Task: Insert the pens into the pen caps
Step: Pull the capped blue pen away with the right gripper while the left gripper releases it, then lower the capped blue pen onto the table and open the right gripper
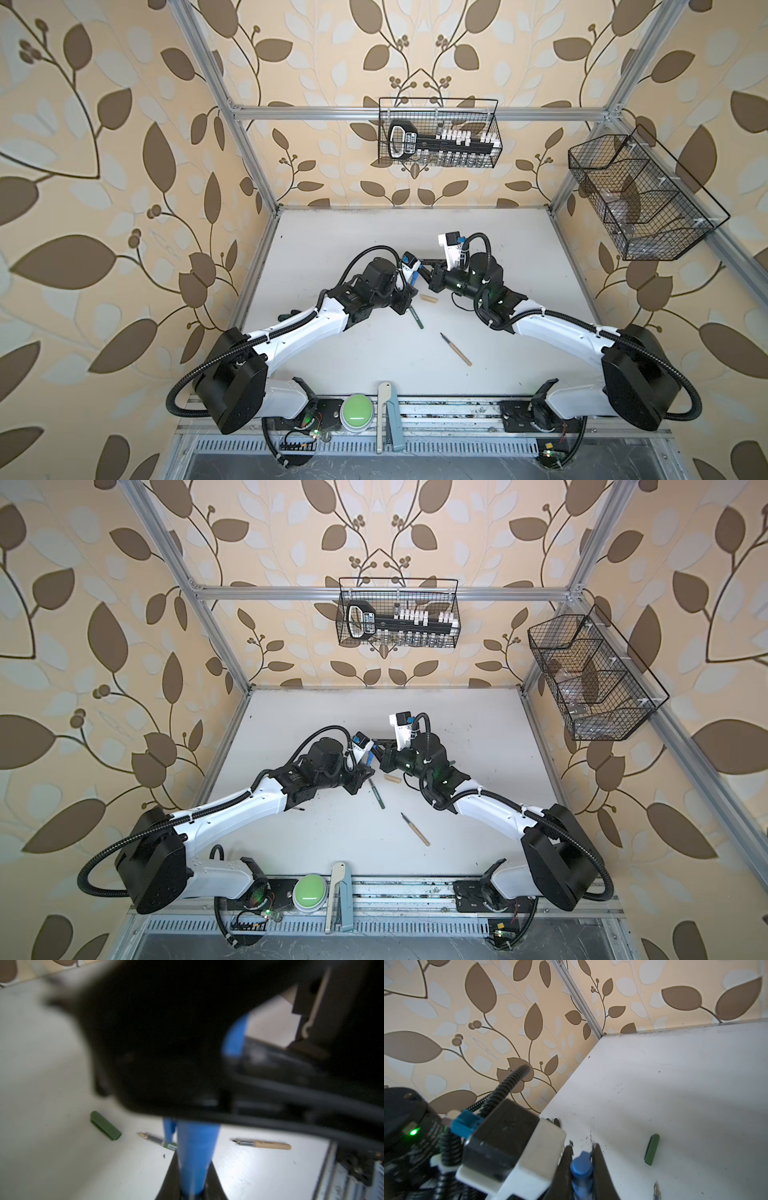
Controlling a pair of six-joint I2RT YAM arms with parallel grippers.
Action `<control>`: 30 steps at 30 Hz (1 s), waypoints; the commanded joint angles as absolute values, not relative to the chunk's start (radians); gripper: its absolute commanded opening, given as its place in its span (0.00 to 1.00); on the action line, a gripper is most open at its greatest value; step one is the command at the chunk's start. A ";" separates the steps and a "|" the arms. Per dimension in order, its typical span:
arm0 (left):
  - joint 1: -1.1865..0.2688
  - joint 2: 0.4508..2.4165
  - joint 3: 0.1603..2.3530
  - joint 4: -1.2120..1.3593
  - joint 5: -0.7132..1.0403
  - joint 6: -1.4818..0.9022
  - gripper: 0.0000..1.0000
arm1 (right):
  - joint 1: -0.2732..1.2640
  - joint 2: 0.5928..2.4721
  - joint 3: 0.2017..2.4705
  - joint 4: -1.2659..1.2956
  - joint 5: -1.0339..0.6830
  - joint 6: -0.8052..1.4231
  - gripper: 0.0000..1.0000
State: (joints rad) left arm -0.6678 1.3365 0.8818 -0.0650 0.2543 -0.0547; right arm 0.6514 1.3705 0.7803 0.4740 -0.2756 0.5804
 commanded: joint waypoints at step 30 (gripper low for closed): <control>-0.601 0.711 0.636 -0.156 -0.073 -0.352 0.99 | 0.120 1.704 1.476 -0.832 0.213 0.046 0.00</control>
